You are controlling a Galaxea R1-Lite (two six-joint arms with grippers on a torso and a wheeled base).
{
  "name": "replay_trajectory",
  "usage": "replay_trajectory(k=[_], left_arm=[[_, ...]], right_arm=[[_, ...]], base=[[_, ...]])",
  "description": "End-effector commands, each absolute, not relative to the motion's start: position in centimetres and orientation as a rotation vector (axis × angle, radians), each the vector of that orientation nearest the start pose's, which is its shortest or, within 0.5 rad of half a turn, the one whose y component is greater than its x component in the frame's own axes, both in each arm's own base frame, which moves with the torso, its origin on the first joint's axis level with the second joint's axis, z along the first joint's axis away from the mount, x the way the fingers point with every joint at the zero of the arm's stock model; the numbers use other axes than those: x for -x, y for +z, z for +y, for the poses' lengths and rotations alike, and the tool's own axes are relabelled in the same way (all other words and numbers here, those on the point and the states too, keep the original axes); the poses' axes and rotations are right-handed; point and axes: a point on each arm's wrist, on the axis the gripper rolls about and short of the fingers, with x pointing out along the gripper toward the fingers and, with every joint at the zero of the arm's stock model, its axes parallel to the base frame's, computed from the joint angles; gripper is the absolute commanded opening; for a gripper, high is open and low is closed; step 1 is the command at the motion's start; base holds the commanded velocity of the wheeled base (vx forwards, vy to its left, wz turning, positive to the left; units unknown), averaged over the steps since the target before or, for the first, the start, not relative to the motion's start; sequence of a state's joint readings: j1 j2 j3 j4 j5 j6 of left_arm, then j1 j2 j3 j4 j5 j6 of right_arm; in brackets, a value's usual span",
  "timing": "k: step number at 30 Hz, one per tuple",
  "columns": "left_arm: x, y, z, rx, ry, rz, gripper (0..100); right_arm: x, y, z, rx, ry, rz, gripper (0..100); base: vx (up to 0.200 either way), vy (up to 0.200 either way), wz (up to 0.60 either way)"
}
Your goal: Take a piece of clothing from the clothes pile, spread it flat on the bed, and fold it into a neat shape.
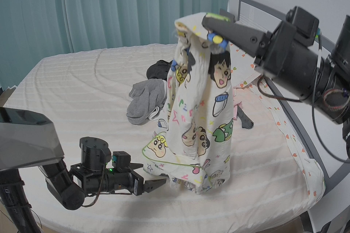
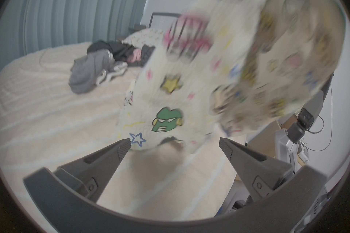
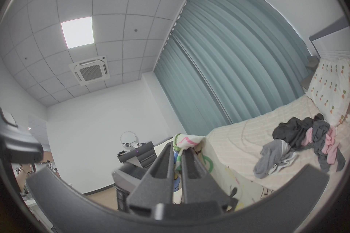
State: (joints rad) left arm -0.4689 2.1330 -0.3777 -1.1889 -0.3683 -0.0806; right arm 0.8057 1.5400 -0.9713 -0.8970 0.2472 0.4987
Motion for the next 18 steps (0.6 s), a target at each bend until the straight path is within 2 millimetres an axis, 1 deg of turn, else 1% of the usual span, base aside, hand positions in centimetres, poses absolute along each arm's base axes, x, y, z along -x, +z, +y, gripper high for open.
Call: replay_trajectory(k=[1, 6, 8, 10, 11, 12, 17, 18], left_arm=[[-24.7, -1.0, -15.8, 0.050, -0.839, 0.672, 100], [-24.0, -0.3, -17.2, 0.126, -0.840, 0.631, 100], [-23.8, -0.1, -17.4, 0.142, -0.841, 0.619, 100], [-22.8, 0.0, -16.7, 0.156, -0.838, 0.612, 100], [-22.8, 0.0, -16.7, 0.156, -0.838, 0.612, 100], [-22.2, 0.0, -16.2, 0.156, -0.836, 0.623, 100], [-21.3, 0.2, -15.4, 0.158, -0.831, 0.631, 100], [-20.6, 0.6, -15.0, 0.160, -0.836, 0.626, 100]], right_arm=[[-18.4, 29.2, 20.6, -0.550, 1.114, 0.018, 0], [-18.9, 28.4, 20.8, -0.549, 1.099, 0.047, 0], [-19.0, 28.3, 20.7, -0.548, 1.096, 0.049, 0], [-19.4, 28.0, 20.5, -0.546, 1.078, 0.058, 0], [-19.4, 28.0, 20.5, -0.546, 1.078, 0.058, 0], [-19.9, 27.7, 20.3, -0.544, 1.060, 0.059, 0], [-20.5, 27.7, 20.0, -0.542, 1.041, 0.057, 0], [-20.9, 27.5, 20.0, -0.542, 1.030, 0.057, 0]], base=[[0.000, 0.000, 0.00], [0.000, 0.000, 0.00], [0.000, 0.000, 0.00], [0.000, 0.000, 0.00], [0.000, 0.000, 0.00], [0.000, 0.000, 0.00], [0.000, 0.000, 0.00], [0.000, 0.000, 0.00]])
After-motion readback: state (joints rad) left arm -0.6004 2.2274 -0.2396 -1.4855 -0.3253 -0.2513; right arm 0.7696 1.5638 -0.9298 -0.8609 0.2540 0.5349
